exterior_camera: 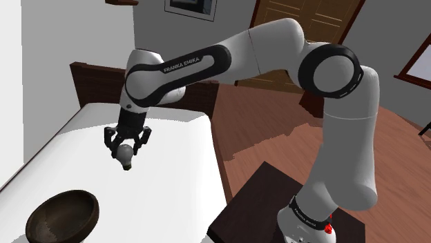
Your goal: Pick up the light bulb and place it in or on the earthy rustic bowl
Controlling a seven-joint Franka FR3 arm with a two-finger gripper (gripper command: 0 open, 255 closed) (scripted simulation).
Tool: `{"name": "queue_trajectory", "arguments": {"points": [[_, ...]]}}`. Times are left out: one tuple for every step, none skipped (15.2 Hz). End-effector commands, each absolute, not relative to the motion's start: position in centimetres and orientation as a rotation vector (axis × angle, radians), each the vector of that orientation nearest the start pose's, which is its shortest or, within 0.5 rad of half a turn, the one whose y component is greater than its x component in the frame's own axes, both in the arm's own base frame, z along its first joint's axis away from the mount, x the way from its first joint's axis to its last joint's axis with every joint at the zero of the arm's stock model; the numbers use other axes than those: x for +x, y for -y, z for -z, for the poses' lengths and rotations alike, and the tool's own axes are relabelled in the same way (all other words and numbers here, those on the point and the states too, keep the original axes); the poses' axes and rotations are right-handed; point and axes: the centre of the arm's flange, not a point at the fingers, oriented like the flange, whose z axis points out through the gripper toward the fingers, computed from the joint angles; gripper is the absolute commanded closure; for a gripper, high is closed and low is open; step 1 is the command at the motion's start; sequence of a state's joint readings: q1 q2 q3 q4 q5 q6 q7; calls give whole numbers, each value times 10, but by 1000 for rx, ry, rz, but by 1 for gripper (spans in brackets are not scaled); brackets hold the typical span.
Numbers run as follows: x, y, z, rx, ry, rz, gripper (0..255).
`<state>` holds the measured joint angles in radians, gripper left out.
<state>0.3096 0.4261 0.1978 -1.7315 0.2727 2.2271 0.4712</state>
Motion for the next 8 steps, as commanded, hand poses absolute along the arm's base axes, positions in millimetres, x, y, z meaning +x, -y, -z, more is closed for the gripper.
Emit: {"name": "queue_trajectory", "arguments": {"points": [[588,-344,-349,-2831,-205,-112,255],[589,-357,-350,-2831,-205,-112,255],[589,-370,-352,-2831,-205,-112,255],[590,-384,-353,-2831,-205,-112,255],[590,-397,-354,-2831,-205,-112,255],[591,-410,-356,-2831,-205,-112,255],[592,-423,-357,-2831,-205,-112,255],[592,-436,-358,-2831,-205,-112,255]]}}
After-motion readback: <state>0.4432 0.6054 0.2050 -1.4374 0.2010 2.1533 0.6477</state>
